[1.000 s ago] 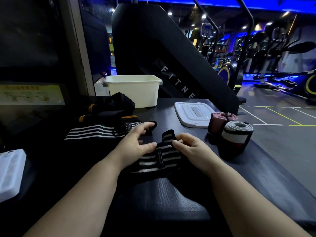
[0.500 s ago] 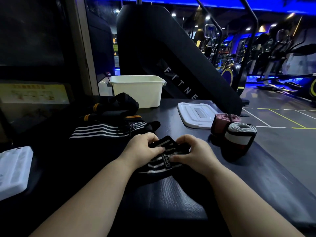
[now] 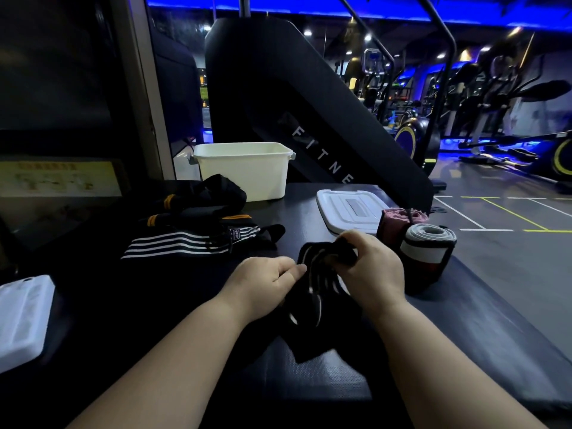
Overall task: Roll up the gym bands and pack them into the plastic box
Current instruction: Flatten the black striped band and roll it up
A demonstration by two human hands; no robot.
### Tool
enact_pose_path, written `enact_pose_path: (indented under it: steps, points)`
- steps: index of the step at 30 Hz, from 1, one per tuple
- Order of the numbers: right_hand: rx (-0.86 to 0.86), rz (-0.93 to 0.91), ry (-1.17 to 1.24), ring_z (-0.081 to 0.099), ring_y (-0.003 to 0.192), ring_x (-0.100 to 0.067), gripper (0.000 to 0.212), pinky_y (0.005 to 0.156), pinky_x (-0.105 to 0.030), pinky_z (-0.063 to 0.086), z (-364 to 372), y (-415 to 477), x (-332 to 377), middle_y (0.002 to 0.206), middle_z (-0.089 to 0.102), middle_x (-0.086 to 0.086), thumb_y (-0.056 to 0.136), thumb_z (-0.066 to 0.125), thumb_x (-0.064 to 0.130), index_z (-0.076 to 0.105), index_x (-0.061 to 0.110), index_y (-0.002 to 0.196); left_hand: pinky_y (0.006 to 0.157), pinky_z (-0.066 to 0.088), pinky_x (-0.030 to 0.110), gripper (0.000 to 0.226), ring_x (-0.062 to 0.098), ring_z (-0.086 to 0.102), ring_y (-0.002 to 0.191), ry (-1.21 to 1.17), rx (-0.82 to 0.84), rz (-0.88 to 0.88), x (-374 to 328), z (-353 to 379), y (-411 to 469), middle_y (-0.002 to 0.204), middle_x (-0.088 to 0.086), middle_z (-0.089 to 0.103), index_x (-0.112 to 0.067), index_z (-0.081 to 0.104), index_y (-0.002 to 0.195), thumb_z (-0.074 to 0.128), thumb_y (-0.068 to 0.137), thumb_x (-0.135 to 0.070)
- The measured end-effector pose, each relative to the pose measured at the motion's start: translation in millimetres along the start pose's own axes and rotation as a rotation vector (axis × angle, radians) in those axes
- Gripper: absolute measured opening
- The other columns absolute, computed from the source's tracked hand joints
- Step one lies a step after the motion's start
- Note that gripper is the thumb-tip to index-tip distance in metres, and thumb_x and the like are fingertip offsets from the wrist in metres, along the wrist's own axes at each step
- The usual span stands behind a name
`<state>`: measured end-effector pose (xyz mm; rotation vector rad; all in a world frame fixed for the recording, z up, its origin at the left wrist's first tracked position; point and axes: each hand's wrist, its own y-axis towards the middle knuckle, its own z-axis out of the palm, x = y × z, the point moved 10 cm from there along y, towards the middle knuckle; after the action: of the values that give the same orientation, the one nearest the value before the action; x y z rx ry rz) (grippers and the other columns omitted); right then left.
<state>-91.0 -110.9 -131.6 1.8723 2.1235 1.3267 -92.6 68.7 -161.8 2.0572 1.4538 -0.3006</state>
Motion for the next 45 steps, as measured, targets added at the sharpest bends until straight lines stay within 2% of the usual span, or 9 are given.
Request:
enact_pose_path:
  steps: [5,9,12,18,21,25,35,41,45]
  points:
    - [0.136,0.028,0.277,0.060,0.073,-0.006,0.022,0.077,-0.033,0.052,18.6,-0.7,-7.4,0.080,0.067,0.013,0.073,0.082,0.019,0.068,0.030,0.086,0.076,0.045,0.035,0.046,0.014,0.056,0.075,-0.143,0.017,0.086,1.5,7.3,8.7,0.068,-0.005,0.052,-0.022,0.048,0.056,0.042,0.087,-0.055]
    - [0.147,0.012,0.359,0.057,0.067,-0.005,0.030,0.075,-0.032,0.052,22.9,-1.0,-6.4,0.080,0.066,0.016,0.074,0.081,0.016,0.066,0.036,0.089,0.084,0.048,0.021,0.056,0.006,0.062,0.086,-0.547,-0.003,-0.022,12.0,1.9,5.1,0.091,-0.002,0.065,-0.016,0.067,0.086,0.044,0.082,-0.068]
    - [0.173,-0.060,0.369,0.059,0.071,-0.005,0.032,0.075,-0.031,0.052,26.8,-3.2,5.1,0.081,0.065,0.016,0.074,0.080,0.011,0.065,0.036,0.087,0.073,0.049,0.020,0.062,0.002,0.058,0.070,-0.671,0.000,-0.131,16.4,4.8,2.2,0.075,-0.007,0.062,-0.012,0.063,0.090,0.035,0.090,-0.068]
    - [0.349,0.025,0.575,0.064,0.075,-0.011,0.014,0.074,-0.026,0.051,39.3,-11.5,15.8,0.081,0.069,0.004,0.081,0.076,0.016,0.069,0.028,0.080,0.063,0.040,0.026,0.029,0.007,0.047,0.059,-0.509,0.068,-0.178,22.1,19.8,8.6,0.060,-0.011,0.051,-0.018,0.058,0.076,0.064,0.090,-0.043]
    - [0.431,0.174,0.784,0.059,0.069,-0.014,0.011,0.070,-0.029,0.047,45.8,-16.4,12.0,0.074,0.067,-0.005,0.087,0.071,0.021,0.071,0.011,0.084,0.062,0.040,0.025,0.023,0.008,0.047,0.062,-0.554,0.087,-0.171,21.7,20.9,7.7,0.065,-0.007,0.053,-0.020,0.057,0.078,0.066,0.090,-0.038]
    - [0.404,0.212,0.756,0.058,0.065,-0.015,0.004,0.066,-0.030,0.048,45.5,-16.5,10.1,0.073,0.069,-0.008,0.084,0.073,0.013,0.070,0.014,0.081,0.059,0.039,0.021,0.023,0.005,0.047,0.058,-0.573,0.115,-0.157,14.5,22.7,6.3,0.063,-0.007,0.052,-0.018,0.058,0.074,0.061,0.094,-0.030]
    - [0.269,0.250,0.740,0.062,0.072,-0.014,0.047,0.068,-0.030,0.052,39.3,-9.5,-5.9,0.087,0.072,-0.001,0.076,0.048,-0.015,0.070,0.025,0.087,0.052,0.030,0.027,0.030,0.009,0.034,0.052,-0.344,-0.025,-0.237,27.1,6.0,8.0,0.054,-0.008,0.038,-0.017,0.043,0.067,0.057,0.093,-0.024]
    - [0.163,0.298,0.753,0.050,0.069,-0.016,0.034,0.066,-0.025,0.044,25.2,-0.1,-23.1,0.074,0.057,-0.001,0.082,0.052,-0.009,0.069,0.020,0.087,0.063,0.042,0.030,0.028,0.012,0.046,0.061,-0.204,-0.040,-0.196,27.8,9.5,5.7,0.063,-0.008,0.049,-0.023,0.044,0.071,0.070,0.078,-0.029]
    - [0.262,0.280,0.554,0.050,0.065,-0.011,0.025,0.068,-0.027,0.046,31.5,-4.2,-21.2,0.073,0.051,0.004,0.071,0.085,0.023,0.069,0.027,0.089,0.096,0.038,0.030,0.023,0.011,0.048,0.105,0.032,-0.088,-0.086,15.2,5.2,7.5,0.104,-0.013,0.050,-0.035,0.053,0.089,0.072,0.078,-0.041]
